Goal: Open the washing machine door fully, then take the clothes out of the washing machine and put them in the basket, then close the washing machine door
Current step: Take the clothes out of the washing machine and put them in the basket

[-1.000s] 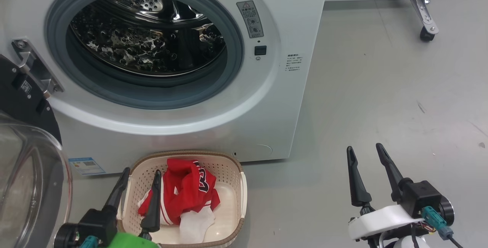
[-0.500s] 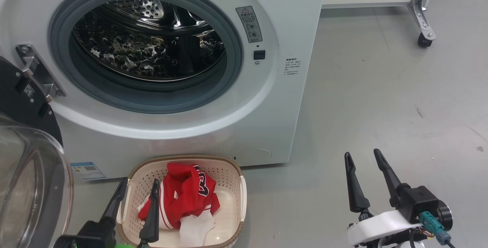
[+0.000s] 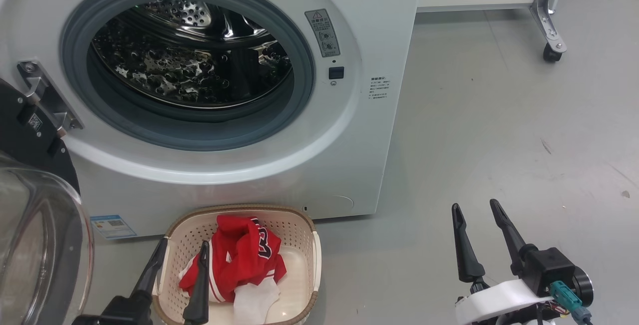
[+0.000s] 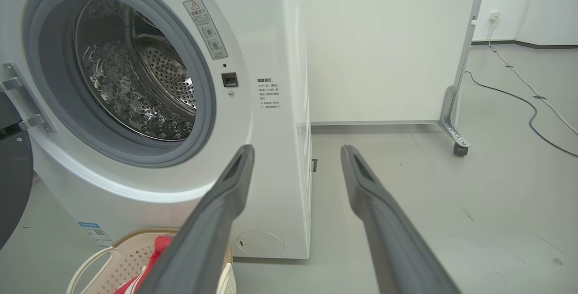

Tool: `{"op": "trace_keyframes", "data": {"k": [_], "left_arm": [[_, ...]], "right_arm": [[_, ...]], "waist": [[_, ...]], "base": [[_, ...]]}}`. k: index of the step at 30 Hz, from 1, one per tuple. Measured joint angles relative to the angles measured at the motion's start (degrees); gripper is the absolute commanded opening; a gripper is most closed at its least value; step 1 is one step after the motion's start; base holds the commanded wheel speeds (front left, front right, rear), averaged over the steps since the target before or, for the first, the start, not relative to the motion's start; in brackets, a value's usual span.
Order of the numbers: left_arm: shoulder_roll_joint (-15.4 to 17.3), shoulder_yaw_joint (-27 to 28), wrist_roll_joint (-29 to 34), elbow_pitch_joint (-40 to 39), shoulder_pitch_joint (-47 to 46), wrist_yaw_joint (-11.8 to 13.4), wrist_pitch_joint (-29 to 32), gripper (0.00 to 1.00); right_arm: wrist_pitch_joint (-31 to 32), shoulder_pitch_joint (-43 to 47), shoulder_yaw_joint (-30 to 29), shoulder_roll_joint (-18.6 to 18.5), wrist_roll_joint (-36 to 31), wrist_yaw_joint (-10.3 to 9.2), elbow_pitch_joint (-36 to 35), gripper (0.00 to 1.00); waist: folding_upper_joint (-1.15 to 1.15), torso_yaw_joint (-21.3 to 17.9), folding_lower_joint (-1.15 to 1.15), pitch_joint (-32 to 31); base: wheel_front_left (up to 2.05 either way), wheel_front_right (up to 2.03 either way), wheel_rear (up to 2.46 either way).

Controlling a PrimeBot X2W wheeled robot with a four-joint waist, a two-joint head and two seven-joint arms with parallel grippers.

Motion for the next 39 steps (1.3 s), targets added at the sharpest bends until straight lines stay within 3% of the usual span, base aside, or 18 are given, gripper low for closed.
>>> {"op": "trace_keyframes", "data": {"k": [20, 39], "left_arm": [[0.63, -0.24, 0.49, -2.87, 1.59, 0.57, 1.58, 1.0], [1.16, -0.8, 0.66, -5.2, 1.92, 0.57, 2.15, 1.0]], "right_arm": [[0.0, 0.02, -0.3, 0.02, 0.0, 0.25, -0.19, 1.0], [0.0, 0.02, -0.4, 0.04, -0.02, 0.27, -0.52, 1.0]], "waist": [[0.0, -0.1, 0.0, -0.07], [0.0, -0.19, 0.0, 0.46]], "base": [[-0.18, 0.18, 0.0], [-0.78, 0.78, 0.0]]}}
